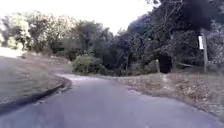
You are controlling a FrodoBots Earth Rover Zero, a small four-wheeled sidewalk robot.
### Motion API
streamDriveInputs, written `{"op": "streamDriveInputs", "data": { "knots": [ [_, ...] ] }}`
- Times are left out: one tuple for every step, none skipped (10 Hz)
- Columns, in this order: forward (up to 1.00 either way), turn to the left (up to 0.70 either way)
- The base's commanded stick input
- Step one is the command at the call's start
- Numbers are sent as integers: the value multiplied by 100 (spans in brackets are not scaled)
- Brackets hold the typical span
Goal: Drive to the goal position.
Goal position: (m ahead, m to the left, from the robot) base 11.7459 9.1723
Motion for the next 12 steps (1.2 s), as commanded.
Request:
{"op": "streamDriveInputs", "data": {
  "knots": [
    [100, 40],
    [100, 40],
    [100, 22],
    [100, 3],
    [100, 30],
    [100, 40],
    [100, 40],
    [100, 17],
    [100, 0],
    [100, 0],
    [100, 0],
    [100, 0]
  ]
}}
